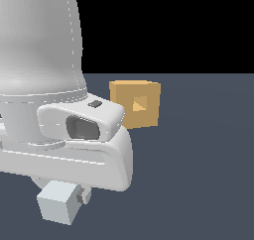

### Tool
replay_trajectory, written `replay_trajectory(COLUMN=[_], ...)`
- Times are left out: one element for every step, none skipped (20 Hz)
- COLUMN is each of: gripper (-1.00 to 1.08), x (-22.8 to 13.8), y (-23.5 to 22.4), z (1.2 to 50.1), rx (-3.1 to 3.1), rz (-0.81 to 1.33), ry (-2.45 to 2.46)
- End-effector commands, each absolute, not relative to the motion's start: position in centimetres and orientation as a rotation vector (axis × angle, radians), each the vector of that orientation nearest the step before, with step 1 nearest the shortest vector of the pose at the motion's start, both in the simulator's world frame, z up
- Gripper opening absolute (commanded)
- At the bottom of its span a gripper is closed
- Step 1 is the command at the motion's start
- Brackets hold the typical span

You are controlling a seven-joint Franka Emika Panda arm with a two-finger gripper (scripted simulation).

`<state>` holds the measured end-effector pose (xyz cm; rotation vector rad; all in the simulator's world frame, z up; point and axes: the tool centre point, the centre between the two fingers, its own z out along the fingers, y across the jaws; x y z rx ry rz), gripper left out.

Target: Insert the peg into the horizontal hole in a box.

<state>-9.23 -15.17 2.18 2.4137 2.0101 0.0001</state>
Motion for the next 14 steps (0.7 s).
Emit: replay_trajectory(gripper=[-1.0,-1.0,-1.0,-1.0,-1.0,-1.0,-1.0,-1.0,-1.0,-1.0,-1.0,-1.0,-1.0,-1.0], x=[-9.2,-9.1,-9.0,-8.8,-8.6,-8.3,-8.0,-7.6,-7.2,-6.8,-6.3,-5.7,-5.1,-4.5], y=[-15.2,-15.1,-15.1,-15.0,-14.8,-14.7,-14.5,-14.3,-14.1,-13.8,-13.5,-13.2,-12.8,-12.4], z=[2.2,2.2,2.3,2.3,2.4,2.5,2.6,2.8,2.9,3.1,3.3,3.5,3.7,3.9], rx=[2.413,2.411,2.409,2.405,2.4,2.393,2.386,2.378,2.368,2.358,2.346,2.333,2.319,2.304], rz=[0.001,0.001,0.001,0.001,0.0,0.0,0.0,0.0,0.0,0.0,-0.001,-0.001,-0.001,-0.001], ry=[2.011,2.013,2.016,2.021,2.027,2.034,2.042,2.052,2.063,2.075,2.088,2.102,2.117,2.134])
